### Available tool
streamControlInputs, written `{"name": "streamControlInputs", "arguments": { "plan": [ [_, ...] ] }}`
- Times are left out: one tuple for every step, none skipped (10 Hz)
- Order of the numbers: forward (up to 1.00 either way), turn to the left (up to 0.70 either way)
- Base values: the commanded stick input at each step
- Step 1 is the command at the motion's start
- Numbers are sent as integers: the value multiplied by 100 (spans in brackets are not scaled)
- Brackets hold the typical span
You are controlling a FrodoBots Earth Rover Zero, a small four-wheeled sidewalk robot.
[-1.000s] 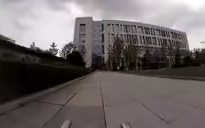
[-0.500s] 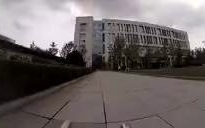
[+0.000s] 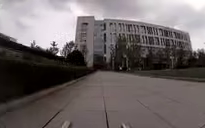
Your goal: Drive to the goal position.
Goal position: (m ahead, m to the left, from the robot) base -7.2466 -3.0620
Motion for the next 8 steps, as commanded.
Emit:
{"name": "streamControlInputs", "arguments": {
  "plan": [
    [100, 0],
    [100, -1],
    [100, -13],
    [100, -10],
    [100, 0],
    [100, -3],
    [100, -16],
    [100, -15]
  ]
}}
